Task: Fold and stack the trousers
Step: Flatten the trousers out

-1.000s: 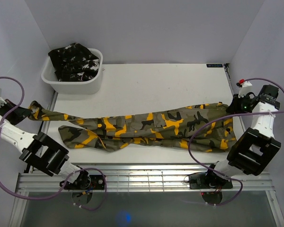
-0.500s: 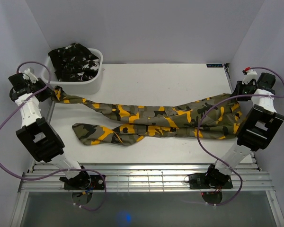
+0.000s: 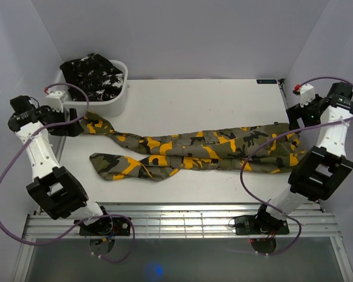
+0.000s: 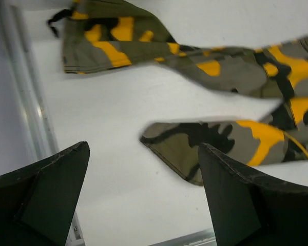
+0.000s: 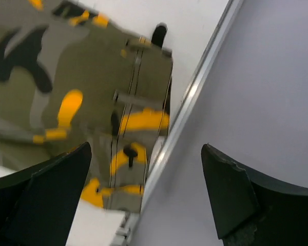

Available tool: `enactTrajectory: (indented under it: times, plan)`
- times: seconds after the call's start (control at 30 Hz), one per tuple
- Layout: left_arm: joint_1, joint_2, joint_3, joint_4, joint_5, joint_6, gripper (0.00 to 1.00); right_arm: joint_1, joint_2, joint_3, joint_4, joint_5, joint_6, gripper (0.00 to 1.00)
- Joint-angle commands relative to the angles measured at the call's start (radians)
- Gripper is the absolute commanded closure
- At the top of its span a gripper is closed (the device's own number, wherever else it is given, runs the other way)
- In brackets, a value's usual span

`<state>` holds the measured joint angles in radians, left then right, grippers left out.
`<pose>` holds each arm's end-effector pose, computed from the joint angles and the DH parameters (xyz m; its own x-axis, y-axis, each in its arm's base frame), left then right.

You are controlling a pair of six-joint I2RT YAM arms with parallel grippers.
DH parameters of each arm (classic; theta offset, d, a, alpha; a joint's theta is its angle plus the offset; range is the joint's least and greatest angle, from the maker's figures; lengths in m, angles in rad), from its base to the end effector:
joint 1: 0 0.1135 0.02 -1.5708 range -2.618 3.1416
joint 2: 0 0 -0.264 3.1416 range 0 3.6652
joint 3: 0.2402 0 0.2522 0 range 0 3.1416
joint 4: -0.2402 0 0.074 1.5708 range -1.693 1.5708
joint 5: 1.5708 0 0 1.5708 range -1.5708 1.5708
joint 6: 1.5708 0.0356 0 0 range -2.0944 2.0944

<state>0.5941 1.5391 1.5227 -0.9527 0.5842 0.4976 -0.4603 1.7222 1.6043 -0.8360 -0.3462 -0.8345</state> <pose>0.2730 0.1607 0.3479 -0.6997 0.0079 -0.7144 0.1431 0.9812 -0.1294 0.3389 -0.1546 0.3176 -0.6701 -0.4457 -0.5936 -0.3790 0.8930 -0.2428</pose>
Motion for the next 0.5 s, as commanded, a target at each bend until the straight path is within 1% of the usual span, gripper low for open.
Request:
enactTrajectory:
  times: [0.0, 0.03, 0.07, 0.1, 0.13, 0.17, 0.2, 0.23, 0.27, 0.3, 0.33, 0.4, 0.43, 0.47]
  plan:
    - [-0.045, -0.123, -0.190, -0.296, 0.167, 0.445, 0.03, -0.035, -0.165, -0.119, -0.282, -0.005, -0.397, 0.06]
    - [-0.095, -0.143, -0.238, -0.294, 0.148, 0.476, 0.04, -0.037, -0.194, -0.168, -0.329, 0.009, -0.455, 0.01]
    - [-0.121, -0.178, -0.281, -0.276, 0.137, 0.517, 0.04, -0.037, -0.247, -0.269, -0.339, 0.041, -0.538, 0.02]
    - [-0.188, -0.188, -0.359, -0.253, 0.122, 0.516, 0.04, -0.037, -0.269, -0.320, -0.338, 0.056, -0.576, 0.07]
    - [-0.229, -0.197, -0.392, -0.238, 0.102, 0.513, 0.04, -0.037, -0.295, -0.372, -0.316, 0.067, -0.610, 0.13]
    - [-0.262, -0.207, -0.419, -0.213, 0.077, 0.501, 0.06, -0.037, -0.344, -0.471, -0.290, 0.082, -0.635, 0.14]
    - [-0.331, -0.206, -0.444, -0.204, 0.069, 0.493, 0.06, -0.037, -0.364, -0.522, -0.257, 0.093, -0.664, 0.16]
    - [-0.365, -0.205, -0.485, -0.202, 0.065, 0.490, 0.07, -0.032, -0.386, -0.570, -0.180, 0.096, -0.681, 0.18]
    - [-0.394, -0.205, -0.504, -0.201, 0.057, 0.495, 0.09, -0.029, -0.423, -0.616, -0.138, 0.102, -0.690, 0.18]
    - [-0.437, -0.211, -0.521, -0.198, 0.055, 0.499, 0.09, -0.025, -0.438, -0.697, -0.102, 0.108, -0.716, 0.18]
    - [-0.457, -0.230, -0.563, -0.176, 0.046, 0.531, 0.09, -0.012, -0.476, -0.799, 0.014, 0.128, -0.756, 0.18]
    - [-0.459, -0.237, -0.582, -0.170, 0.045, 0.551, 0.09, -0.009, -0.493, -0.828, 0.046, 0.133, -0.774, 0.18]
    - [-0.459, -0.240, -0.591, -0.170, 0.052, 0.574, 0.07, -0.008, -0.500, -0.855, 0.111, 0.139, -0.788, 0.18]
    - [-0.464, -0.249, -0.601, -0.169, 0.054, 0.622, 0.07, -0.006, -0.504, -0.903, 0.141, 0.142, -0.802, 0.18]
